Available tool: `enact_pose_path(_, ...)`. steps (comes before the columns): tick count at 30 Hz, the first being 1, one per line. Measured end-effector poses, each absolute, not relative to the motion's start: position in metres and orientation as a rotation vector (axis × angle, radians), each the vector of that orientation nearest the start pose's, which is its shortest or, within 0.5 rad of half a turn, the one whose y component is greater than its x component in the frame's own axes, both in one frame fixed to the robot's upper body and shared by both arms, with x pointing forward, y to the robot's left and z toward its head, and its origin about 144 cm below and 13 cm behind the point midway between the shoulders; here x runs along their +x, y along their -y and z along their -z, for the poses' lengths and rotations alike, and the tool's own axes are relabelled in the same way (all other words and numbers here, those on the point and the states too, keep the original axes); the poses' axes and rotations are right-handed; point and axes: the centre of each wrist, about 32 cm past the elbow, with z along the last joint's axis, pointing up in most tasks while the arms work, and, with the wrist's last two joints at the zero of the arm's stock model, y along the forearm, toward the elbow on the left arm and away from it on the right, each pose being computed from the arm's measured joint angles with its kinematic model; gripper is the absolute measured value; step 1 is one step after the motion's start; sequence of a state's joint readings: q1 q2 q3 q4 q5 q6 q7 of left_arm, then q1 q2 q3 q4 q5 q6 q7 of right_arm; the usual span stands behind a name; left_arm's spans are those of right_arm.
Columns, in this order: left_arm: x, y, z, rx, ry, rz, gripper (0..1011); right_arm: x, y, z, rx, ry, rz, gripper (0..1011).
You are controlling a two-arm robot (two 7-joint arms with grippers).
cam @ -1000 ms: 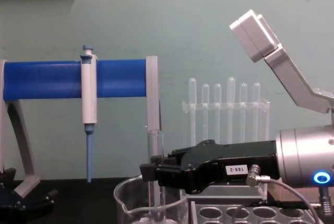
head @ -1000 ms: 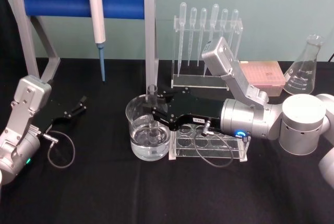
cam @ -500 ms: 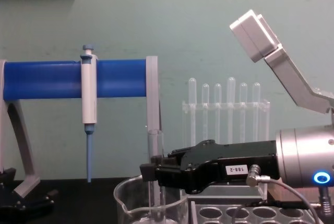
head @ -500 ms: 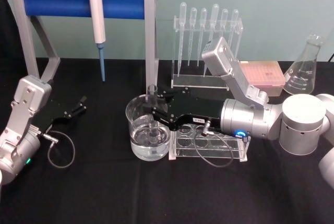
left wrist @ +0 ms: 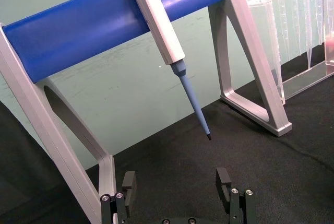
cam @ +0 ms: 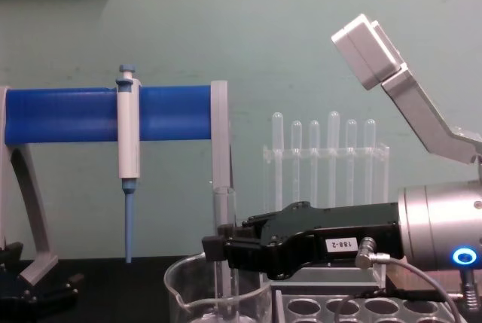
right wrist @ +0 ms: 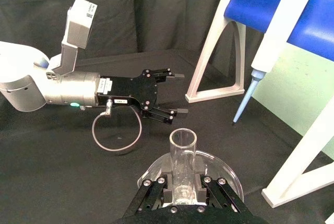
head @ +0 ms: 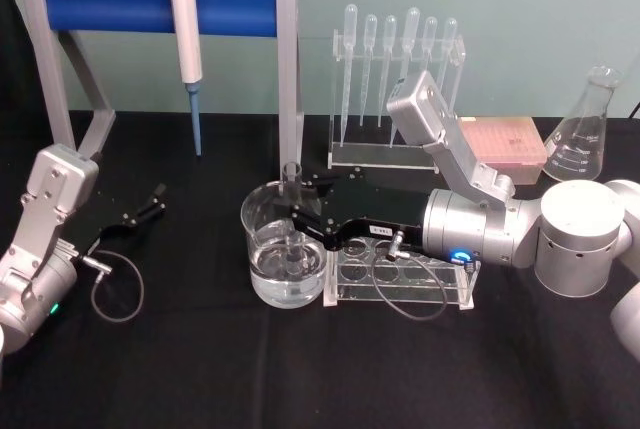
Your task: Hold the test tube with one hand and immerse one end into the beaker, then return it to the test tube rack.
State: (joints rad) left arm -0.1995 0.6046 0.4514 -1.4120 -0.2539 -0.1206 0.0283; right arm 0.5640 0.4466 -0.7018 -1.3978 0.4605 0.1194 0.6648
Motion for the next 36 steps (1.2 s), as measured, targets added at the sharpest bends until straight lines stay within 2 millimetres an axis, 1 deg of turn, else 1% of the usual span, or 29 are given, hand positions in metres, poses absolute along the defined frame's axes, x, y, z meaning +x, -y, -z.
enact_pose_path(36,0.4886,-0.3097,-1.1398,0.304,0.285,-1.248,1000,0.5577,0.1928,-1.2261,-0.215,0.080,0.398,236)
